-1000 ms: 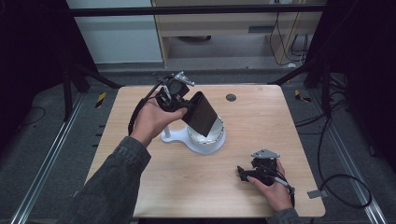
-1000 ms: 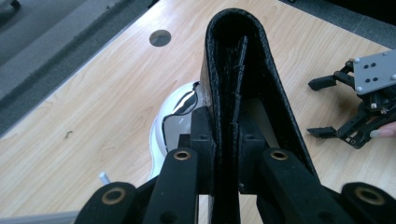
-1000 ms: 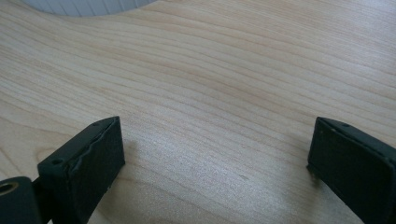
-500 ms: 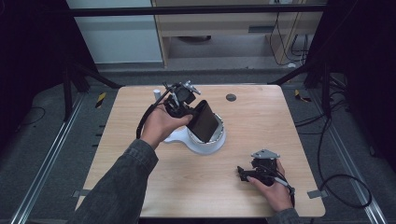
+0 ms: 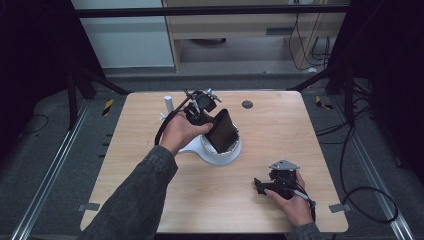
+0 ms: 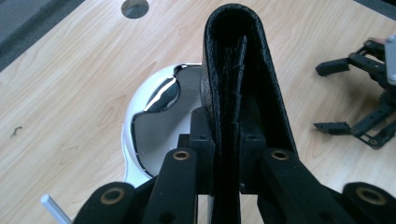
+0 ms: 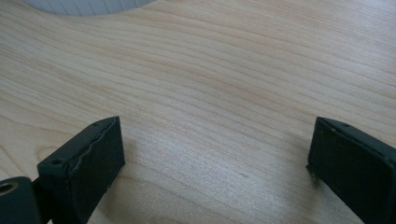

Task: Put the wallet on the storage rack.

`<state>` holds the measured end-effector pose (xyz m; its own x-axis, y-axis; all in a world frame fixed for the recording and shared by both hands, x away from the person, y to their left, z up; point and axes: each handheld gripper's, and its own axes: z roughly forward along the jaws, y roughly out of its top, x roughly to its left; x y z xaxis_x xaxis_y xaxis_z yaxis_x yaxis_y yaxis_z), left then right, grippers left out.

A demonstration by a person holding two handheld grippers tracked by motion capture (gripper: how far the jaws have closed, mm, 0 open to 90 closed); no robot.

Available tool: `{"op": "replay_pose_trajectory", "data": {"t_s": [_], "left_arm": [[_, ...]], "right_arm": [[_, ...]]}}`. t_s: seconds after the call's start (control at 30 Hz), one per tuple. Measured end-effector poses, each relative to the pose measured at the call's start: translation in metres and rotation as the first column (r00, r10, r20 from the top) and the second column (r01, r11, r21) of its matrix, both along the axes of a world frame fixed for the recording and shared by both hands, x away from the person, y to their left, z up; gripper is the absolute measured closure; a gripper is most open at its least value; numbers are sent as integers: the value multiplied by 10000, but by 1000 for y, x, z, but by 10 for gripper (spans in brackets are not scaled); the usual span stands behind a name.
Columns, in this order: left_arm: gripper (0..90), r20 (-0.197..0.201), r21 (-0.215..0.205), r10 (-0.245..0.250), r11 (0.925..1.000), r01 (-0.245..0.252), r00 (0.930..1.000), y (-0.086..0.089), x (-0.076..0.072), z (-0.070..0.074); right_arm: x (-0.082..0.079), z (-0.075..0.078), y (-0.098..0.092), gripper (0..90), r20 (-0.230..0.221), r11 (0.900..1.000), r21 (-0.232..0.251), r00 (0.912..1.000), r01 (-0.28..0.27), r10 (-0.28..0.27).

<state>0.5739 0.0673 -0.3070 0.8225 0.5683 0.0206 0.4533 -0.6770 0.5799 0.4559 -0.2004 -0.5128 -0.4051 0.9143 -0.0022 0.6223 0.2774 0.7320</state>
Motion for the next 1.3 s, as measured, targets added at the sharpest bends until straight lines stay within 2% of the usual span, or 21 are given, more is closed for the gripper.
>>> {"op": "replay_pose_trajectory", "data": {"t_s": [0.17, 0.3, 0.37, 0.57, 0.7, 0.73, 0.83, 1.03, 1.3], "left_arm": [[771, 166, 73, 247, 9997, -248, 9996, 1, 4, 0], [664, 470, 127, 559, 9983, -566, 9973, 3, 4, -2], [589, 818, 147, 686, 9974, -700, 9943, 3, 3, 0], [594, 1370, -27, 765, 9970, -769, 9876, 7, -2, 5], [668, 1521, -21, 786, 9969, -792, 9852, 9, -4, 6], [721, 1531, -2, 771, 9970, -779, 9852, 9, -4, 7], [750, 1553, 10, 940, 9955, -953, 9834, 10, -2, 7], [716, 1688, -45, 1242, 9921, -1252, 9778, 13, 4, 5], [662, 2016, -179, 1315, 9913, -1306, 9706, 18, -1, 11]], "right_arm": [[0, 0, 0, 38, -3, 10000, 3, 10000, 15, -15], [0, 0, 0, 38, -4, 10000, 2, 10000, 16, -16], [0, 0, 0, 38, -6, 10000, 5, 10000, 14, -14], [0, 0, 0, 38, -2, 10000, 4, 10000, 16, -16], [0, 0, 0, 38, -5, 10000, 2, 10000, 10, -10], [0, 0, 0, 38, -5, 10000, 5, 10000, 12, -12], [0, 0, 0, 37, -5, 10000, 5, 10000, 12, -12], [0, 0, 0, 37, -6, 10000, 4, 10000, 11, -11], [0, 0, 0, 37, -5, 10000, 4, 10000, 9, -9]]}}
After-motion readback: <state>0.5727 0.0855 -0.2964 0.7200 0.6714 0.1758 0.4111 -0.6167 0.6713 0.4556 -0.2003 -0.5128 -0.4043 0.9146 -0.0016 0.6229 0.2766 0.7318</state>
